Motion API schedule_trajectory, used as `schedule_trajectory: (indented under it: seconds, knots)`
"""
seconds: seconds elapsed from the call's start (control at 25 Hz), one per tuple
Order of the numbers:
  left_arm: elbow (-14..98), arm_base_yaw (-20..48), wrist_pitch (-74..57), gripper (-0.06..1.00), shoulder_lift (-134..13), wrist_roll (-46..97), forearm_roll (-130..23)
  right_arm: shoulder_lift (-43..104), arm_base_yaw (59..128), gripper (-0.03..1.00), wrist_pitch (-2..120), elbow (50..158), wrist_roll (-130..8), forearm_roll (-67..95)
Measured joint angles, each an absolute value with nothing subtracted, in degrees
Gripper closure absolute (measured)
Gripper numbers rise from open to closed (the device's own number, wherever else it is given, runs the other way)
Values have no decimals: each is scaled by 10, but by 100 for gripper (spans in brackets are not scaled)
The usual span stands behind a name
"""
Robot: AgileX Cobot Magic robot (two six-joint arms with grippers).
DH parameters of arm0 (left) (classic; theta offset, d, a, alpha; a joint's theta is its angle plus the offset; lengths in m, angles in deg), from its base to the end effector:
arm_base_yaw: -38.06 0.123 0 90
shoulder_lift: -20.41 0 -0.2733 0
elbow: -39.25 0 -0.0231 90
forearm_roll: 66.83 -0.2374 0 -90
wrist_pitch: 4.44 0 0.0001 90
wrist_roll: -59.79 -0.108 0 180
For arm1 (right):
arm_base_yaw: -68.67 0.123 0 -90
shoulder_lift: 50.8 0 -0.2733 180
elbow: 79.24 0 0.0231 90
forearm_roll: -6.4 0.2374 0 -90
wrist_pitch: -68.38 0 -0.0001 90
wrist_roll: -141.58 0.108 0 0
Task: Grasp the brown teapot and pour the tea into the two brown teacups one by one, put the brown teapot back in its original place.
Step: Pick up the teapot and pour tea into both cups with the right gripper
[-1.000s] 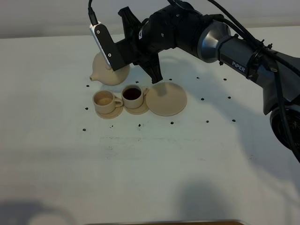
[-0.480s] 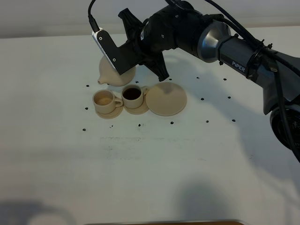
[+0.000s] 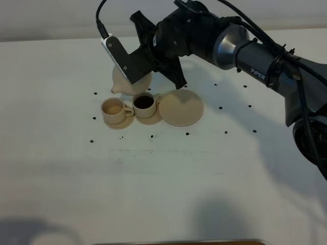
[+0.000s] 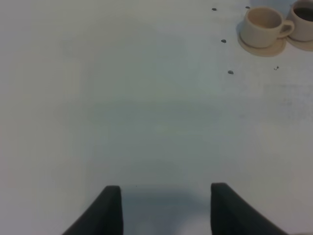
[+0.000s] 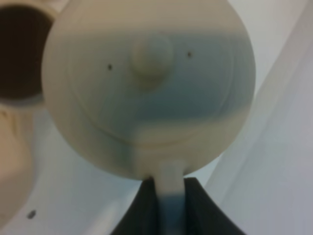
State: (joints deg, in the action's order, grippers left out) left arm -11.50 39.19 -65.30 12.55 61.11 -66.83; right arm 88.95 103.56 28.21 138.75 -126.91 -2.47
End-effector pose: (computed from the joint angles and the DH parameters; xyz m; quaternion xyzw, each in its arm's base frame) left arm 0.0139 0.0003 0.2505 -0.0185 0.8635 -0.0008 0.5040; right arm 0.4265 0.2843 0.1895 -0.8485 0.4121 -0.2059 0.2603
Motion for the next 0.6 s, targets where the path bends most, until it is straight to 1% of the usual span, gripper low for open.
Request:
schedule_trajectory:
  seconds: [0.6]
  knots:
    - [-115, 392, -653, 47, 126, 611, -668, 890, 1047, 88, 283, 1387, -1229, -92]
